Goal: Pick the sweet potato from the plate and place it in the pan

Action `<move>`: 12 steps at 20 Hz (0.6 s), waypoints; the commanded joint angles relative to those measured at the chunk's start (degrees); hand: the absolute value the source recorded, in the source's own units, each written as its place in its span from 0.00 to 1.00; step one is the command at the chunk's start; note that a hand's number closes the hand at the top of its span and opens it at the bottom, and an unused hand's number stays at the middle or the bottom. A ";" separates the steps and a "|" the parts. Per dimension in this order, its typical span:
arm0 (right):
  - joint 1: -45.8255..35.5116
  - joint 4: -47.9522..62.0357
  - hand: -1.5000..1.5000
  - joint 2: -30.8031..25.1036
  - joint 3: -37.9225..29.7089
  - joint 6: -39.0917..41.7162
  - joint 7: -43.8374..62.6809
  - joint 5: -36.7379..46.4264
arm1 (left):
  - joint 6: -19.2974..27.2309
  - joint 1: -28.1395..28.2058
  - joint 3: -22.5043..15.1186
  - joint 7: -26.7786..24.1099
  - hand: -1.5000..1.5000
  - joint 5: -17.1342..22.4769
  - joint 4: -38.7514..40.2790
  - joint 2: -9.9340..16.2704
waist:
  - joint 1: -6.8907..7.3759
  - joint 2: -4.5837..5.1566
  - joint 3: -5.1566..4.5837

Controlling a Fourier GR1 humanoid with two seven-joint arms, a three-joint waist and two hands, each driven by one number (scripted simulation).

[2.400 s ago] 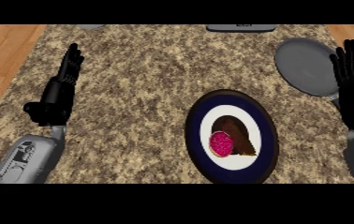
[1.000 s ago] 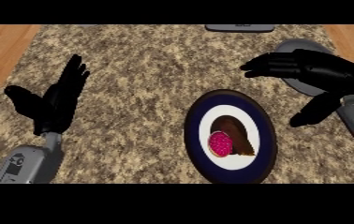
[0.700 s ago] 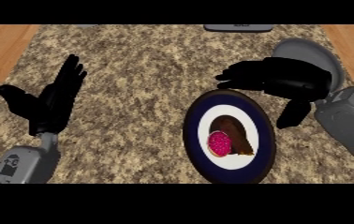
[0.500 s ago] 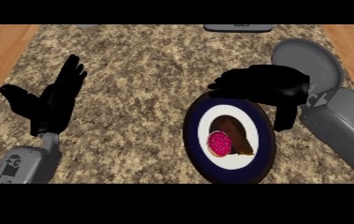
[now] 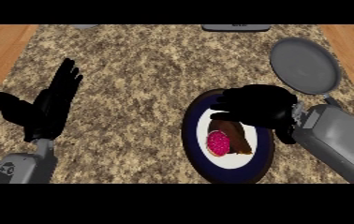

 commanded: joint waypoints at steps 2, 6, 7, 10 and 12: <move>3.26 -4.46 0.00 -0.68 3.43 -3.80 1.16 9.55 | 0.35 -1.12 0.14 3.38 0.50 -0.64 -1.12 -0.30 | -0.25 0.02 0.05; 7.32 -7.30 0.00 0.05 2.90 -4.88 3.78 14.57 | 0.17 2.70 0.09 -0.15 0.50 -2.27 -2.18 -2.14 | -0.09 0.05 0.03; 8.72 -12.86 0.00 1.00 2.38 -2.36 7.05 14.29 | -2.47 -0.04 1.85 -1.05 0.50 -1.40 2.59 -0.84 | -0.63 0.02 0.01; 6.84 -6.43 0.00 5.13 -0.28 -1.84 3.40 15.80 | -1.00 -0.97 0.98 2.84 0.50 -2.88 -0.41 -2.10 | 0.04 0.15 0.03; 9.79 -11.51 0.00 6.72 0.17 1.02 5.57 16.82 | -3.75 -0.19 3.06 2.21 0.50 -1.20 -0.48 -1.29 | -0.06 0.09 0.02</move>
